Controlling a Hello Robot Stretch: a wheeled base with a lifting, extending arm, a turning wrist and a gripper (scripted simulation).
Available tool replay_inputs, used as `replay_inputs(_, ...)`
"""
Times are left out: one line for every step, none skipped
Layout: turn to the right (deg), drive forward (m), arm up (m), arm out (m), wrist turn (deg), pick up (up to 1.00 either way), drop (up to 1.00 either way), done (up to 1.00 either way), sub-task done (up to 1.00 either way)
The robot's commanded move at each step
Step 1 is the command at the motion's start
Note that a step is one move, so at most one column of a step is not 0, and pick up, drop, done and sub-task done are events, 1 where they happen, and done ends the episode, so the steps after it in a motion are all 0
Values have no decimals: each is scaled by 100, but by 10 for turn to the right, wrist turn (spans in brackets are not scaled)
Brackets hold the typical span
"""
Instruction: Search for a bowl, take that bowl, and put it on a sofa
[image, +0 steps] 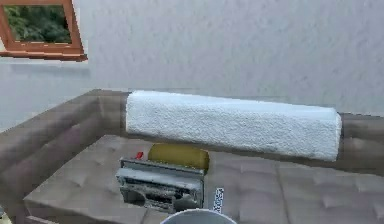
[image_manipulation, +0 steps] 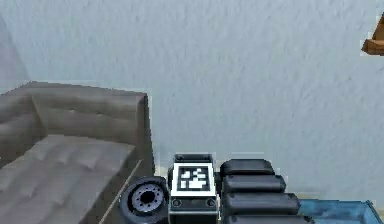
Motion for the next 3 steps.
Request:
replay_inputs(-450, 0, 0, 0, 0, 0, 0, 0, 0)
replay_inputs(-450, 0, 0, 0, 0, 0, 0, 0, 0)
replay_inputs(-120, 0, 0, 0, 0, 0, 0, 0, 0)
